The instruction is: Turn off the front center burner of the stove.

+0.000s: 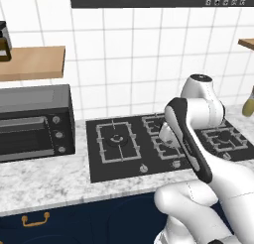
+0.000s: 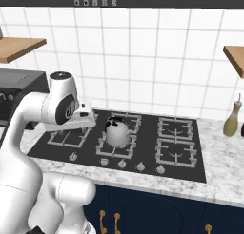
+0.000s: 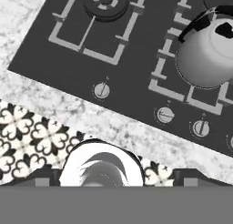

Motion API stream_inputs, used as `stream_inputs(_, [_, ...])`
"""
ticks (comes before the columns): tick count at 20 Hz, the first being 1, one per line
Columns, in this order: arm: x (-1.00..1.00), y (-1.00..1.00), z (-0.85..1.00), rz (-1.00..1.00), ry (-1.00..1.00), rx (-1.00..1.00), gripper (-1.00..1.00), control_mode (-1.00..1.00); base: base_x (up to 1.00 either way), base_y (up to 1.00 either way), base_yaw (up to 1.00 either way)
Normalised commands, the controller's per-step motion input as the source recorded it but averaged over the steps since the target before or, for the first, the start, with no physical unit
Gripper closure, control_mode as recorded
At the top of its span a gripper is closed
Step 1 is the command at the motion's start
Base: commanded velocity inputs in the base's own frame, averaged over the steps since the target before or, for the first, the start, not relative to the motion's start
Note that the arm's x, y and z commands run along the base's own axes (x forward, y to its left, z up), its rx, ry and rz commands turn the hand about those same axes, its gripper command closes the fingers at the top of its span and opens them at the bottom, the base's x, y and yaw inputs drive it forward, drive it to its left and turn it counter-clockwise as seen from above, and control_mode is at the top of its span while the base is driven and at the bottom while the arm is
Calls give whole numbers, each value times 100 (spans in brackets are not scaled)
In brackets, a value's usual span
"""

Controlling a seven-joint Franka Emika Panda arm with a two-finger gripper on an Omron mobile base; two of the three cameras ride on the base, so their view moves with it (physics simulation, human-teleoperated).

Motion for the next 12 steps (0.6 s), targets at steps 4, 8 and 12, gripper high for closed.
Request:
stream_inputs(4, [-8,-38,-78,55,0,-8,-100,-100,0,0,0])
stream_inputs(8, [1,-32,-43,56,0,-7,-100,-100,0,0,0])
stream_inputs(12, [26,-16,-19,49,-2,0,-100,-100,0,0,0])
